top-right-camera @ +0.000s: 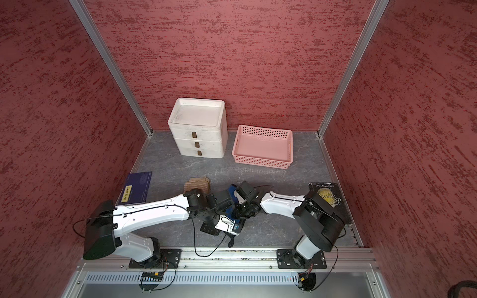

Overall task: Fold the square dishcloth
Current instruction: Fold the cleaning item at the center of the board.

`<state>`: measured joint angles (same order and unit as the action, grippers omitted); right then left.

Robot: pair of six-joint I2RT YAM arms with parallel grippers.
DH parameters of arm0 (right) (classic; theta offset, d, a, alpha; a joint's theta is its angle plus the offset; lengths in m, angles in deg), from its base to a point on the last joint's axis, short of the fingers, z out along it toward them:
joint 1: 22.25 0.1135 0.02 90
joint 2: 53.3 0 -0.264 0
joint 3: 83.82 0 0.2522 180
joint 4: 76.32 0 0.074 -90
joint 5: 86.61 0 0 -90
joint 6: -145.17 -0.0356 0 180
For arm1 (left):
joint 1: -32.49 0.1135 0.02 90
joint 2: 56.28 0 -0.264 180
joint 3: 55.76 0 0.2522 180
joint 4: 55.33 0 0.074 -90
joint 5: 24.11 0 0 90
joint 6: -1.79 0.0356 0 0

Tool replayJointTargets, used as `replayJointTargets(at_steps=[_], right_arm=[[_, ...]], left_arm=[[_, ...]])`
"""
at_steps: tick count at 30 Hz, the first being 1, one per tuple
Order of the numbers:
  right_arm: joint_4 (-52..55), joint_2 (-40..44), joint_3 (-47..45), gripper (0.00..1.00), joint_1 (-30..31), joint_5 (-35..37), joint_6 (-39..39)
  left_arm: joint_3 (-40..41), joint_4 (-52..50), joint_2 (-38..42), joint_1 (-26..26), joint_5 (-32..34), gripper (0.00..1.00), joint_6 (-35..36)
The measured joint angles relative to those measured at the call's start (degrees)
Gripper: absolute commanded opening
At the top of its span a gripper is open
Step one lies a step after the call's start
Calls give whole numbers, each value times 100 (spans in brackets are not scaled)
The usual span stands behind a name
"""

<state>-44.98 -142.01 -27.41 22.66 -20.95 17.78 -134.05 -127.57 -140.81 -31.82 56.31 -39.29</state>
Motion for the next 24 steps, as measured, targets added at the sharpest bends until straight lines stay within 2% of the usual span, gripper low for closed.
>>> replayJointTargets(at_steps=[4,6,9,13,20,24], right_arm=[[236,866,26,16,-767,63,153],[181,778,127,14,-1062,63,205],[7,146,59,14,-1189,24,221],[-46,-142,-136,13,-1281,-109,225],[-162,-81,-236,10,-1541,-293,229],[-42,599,-411,9,-2026,-299,201]], left_arm=[[-662,-245,-289,308,-42,9,160],[-887,-286,-514,463,-57,9,249],[-1086,-407,-859,704,-96,10,413],[-1320,-468,-1200,940,-164,10,636],[-1606,-269,-1488,1226,-280,10,1012],[-1687,260,-1786,1375,-247,10,1093]])
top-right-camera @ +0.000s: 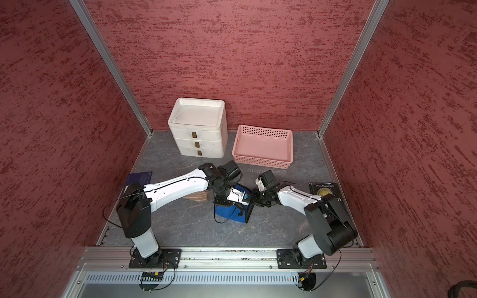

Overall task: Fold the square dishcloth
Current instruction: Fold the cleaning item at the center of the board.

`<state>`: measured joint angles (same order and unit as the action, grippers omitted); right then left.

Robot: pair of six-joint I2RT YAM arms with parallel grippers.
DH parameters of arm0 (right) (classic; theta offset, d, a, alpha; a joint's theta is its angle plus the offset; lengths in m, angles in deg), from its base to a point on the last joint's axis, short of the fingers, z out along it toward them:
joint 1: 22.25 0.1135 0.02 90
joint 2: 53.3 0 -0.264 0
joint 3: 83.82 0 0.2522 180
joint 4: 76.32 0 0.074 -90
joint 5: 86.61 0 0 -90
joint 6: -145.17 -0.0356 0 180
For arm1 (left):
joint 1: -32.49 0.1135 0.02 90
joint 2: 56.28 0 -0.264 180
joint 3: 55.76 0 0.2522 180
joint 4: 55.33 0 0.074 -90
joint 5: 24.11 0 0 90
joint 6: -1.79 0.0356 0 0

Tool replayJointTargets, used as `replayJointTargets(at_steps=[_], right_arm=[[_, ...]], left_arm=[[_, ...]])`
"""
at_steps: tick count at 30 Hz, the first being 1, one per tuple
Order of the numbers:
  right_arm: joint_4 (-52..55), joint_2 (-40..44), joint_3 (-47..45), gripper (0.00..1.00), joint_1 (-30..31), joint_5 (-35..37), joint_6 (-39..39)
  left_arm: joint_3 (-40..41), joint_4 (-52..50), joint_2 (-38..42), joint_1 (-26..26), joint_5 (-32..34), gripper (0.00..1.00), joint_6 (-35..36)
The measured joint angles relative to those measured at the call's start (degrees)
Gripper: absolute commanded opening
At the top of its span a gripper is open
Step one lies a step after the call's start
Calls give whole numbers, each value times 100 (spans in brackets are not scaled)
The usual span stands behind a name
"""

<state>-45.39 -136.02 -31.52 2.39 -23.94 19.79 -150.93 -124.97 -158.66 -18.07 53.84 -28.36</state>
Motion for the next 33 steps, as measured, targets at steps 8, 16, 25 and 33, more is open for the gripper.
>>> replayJointTargets(at_steps=[8,16,25,33], right_arm=[[-33,-87,17,8,-424,37,-37],[-398,-761,7,7,-450,-192,-81],[177,-367,9,23,-463,234,-11],[1165,916,79,30,-474,1097,-15]], left_arm=[[-68,1073,-573,90,144,10,92],[-85,1904,-887,173,236,12,245],[70,3327,-1228,284,549,52,428],[382,3932,-1292,549,896,57,411]])
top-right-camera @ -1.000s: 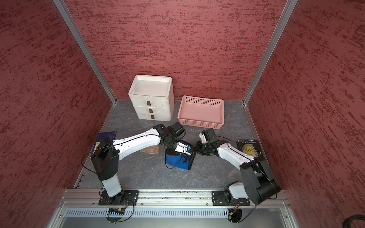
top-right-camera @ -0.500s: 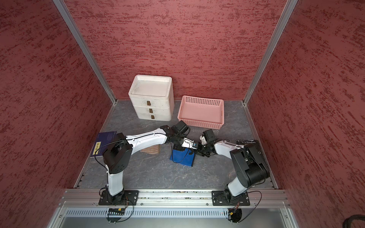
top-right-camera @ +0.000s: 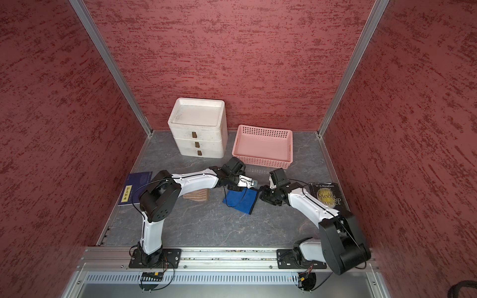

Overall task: Fold the square dishcloth
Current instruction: Fold the cleaning item at the center of the board, then smooth out the cleaning item at the center of the board.

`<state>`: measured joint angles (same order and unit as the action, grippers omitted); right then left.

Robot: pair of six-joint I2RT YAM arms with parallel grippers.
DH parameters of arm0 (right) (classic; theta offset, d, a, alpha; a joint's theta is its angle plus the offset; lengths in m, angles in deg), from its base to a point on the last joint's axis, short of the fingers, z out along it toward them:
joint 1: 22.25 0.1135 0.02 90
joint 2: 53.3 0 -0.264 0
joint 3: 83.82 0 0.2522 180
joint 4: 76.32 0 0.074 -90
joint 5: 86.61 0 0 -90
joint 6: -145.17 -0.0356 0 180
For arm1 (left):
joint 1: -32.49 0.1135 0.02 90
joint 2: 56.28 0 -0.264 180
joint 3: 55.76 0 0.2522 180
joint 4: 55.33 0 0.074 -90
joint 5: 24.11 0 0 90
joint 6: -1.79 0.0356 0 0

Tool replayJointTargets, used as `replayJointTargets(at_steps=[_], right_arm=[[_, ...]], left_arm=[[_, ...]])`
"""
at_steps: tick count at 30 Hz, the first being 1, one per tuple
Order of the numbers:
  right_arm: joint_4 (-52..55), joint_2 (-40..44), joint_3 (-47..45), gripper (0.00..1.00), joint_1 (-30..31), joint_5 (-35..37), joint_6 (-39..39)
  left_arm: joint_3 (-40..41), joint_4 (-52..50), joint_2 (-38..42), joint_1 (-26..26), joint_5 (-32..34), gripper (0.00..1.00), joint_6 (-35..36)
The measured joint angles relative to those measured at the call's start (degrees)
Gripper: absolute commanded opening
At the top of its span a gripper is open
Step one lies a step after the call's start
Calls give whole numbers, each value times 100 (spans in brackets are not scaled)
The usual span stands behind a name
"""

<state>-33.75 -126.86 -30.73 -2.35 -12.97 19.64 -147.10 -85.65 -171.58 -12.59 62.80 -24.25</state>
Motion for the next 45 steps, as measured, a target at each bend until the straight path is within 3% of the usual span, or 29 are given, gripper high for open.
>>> replayJointTargets(at_steps=[4,9,15,21,24,27,34,40,45], right_arm=[[391,608,114,27,-2,133,-35],[245,839,129,24,74,-282,-221],[-452,186,157,19,297,-706,-455],[-1458,-601,142,21,511,-1088,-704],[-1884,-949,133,24,527,-1213,-734],[-2046,-1270,120,28,531,-1215,-699],[-1829,-789,216,44,811,-1019,-577],[-1996,-496,682,51,1220,-953,-472],[-2461,-813,389,54,1263,-942,-476]], left_arm=[[39,133,20,118,2,58,-170],[407,507,94,284,-105,61,-540],[114,59,94,577,-616,63,-1427],[-26,-273,352,1040,-1438,75,-2212],[-28,-546,682,1150,-1790,92,-2455],[-166,-1054,1058,1252,-2203,100,-2743],[-304,-1779,2081,1978,-2931,100,-3711],[494,-1655,3340,2651,-3121,100,-4516],[1108,-1394,3768,3204,-3294,100,-4988]])
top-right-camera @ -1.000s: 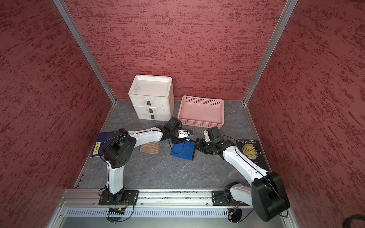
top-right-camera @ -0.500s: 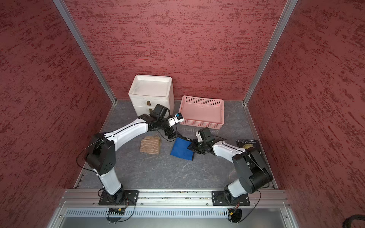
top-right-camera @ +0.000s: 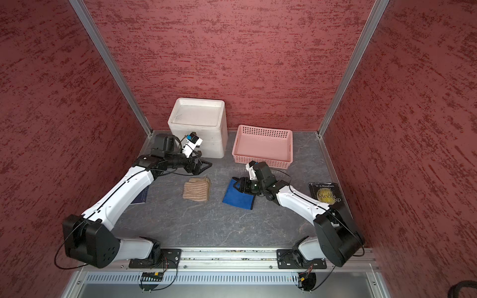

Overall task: Fold the square dishcloth
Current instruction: Smooth out the cleaning item at the center of the board.

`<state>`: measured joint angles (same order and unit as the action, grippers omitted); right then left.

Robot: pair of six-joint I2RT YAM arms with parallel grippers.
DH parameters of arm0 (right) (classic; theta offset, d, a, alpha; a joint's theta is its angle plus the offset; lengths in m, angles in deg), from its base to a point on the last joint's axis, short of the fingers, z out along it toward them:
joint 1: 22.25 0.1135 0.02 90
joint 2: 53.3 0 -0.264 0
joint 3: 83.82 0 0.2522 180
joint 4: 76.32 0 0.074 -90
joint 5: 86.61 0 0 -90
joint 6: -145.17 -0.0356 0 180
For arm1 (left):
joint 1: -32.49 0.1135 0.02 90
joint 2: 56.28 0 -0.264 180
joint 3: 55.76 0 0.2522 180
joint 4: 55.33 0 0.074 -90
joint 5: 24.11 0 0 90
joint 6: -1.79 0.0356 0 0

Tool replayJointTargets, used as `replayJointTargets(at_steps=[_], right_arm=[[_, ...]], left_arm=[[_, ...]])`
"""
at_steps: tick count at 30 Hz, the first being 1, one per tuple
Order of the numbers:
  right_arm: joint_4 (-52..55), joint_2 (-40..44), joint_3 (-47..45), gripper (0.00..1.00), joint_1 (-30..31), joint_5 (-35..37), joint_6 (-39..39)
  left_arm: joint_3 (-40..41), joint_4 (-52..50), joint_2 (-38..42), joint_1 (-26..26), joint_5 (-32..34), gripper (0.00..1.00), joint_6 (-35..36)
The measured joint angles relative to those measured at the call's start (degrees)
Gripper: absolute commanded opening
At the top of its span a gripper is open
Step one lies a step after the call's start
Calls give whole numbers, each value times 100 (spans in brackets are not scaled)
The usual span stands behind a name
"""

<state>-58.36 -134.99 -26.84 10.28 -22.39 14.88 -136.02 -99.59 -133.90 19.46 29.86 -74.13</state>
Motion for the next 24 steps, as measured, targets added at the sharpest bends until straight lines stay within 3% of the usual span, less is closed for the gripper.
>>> replayJointTargets(at_steps=[6,13,18,24], right_arm=[[-841,-931,-667,56,-2,-7,-103],[-916,-431,-776,62,72,170,-120],[-564,28,-17,64,151,177,-15],[-750,-831,824,62,127,203,175]], left_arm=[[507,55,-48,501,-37,100,-234],[901,125,-81,629,55,100,-289],[953,160,-103,695,136,100,-278],[997,160,-101,824,326,100,-94]])
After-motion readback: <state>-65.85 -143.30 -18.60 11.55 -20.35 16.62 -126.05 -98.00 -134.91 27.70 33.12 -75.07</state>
